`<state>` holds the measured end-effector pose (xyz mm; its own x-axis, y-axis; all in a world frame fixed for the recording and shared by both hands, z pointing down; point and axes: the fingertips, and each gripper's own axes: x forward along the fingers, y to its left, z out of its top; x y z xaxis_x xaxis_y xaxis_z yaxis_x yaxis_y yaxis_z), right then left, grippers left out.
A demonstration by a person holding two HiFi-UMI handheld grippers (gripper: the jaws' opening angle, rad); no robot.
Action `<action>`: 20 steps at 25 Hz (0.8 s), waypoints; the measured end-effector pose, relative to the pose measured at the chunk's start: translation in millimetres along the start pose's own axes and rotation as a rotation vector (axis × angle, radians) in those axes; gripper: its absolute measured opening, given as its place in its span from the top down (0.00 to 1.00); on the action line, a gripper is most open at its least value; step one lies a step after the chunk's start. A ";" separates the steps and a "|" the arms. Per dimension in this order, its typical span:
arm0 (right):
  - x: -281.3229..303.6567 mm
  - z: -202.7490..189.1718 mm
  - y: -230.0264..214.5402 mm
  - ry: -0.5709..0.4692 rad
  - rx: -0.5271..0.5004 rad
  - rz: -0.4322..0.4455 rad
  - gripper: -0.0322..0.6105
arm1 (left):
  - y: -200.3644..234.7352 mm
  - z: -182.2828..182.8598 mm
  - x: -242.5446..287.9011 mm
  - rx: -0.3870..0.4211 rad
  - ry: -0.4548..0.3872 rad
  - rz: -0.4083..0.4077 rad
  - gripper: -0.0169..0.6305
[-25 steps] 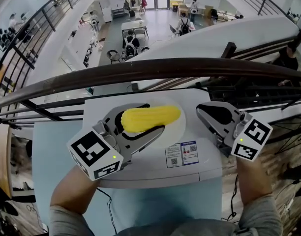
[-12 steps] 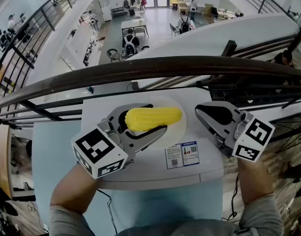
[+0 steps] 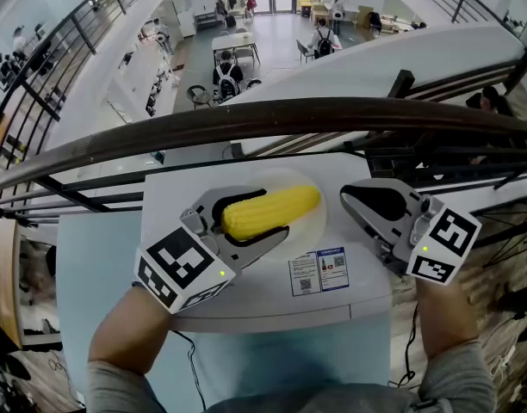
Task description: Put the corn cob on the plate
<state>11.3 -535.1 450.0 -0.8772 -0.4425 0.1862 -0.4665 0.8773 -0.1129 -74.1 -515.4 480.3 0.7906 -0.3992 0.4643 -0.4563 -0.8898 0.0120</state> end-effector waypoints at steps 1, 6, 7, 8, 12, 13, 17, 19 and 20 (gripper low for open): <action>0.0 0.0 0.2 0.000 0.000 0.000 0.92 | -0.5 -0.3 0.3 0.007 0.002 0.001 0.56; -1.0 -0.1 -0.1 -0.002 -0.001 0.000 0.92 | -0.3 -3.8 2.6 -0.005 0.018 -0.008 0.56; -1.0 -0.3 -0.1 -0.002 0.000 0.000 0.92 | -0.2 -4.3 2.9 -0.009 0.021 -0.010 0.56; -0.8 -0.5 0.1 -0.002 0.000 0.001 0.92 | -0.2 -4.7 2.9 -0.009 0.026 -0.012 0.56; 0.0 0.5 1.8 0.000 0.000 0.004 0.92 | -1.4 -6.6 4.9 0.017 0.066 -0.007 0.56; -0.1 0.7 2.1 0.000 0.000 0.005 0.92 | -1.8 -7.8 5.7 0.026 0.080 -0.003 0.56; -0.3 0.3 3.1 0.005 -0.002 0.007 0.92 | -2.6 -13.7 6.9 0.045 0.118 0.007 0.56; 0.0 -0.3 2.9 0.006 -0.001 0.008 0.92 | -2.5 -16.1 7.7 0.053 0.132 0.009 0.56; 0.1 -0.7 2.6 0.006 0.001 0.008 0.92 | -2.8 -17.1 8.5 0.057 0.141 0.010 0.56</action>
<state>10.1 -532.7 450.4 -0.8803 -0.4345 0.1907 -0.4596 0.8807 -0.1150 -73.2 -512.5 499.4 0.7190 -0.3768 0.5840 -0.4367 -0.8986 -0.0421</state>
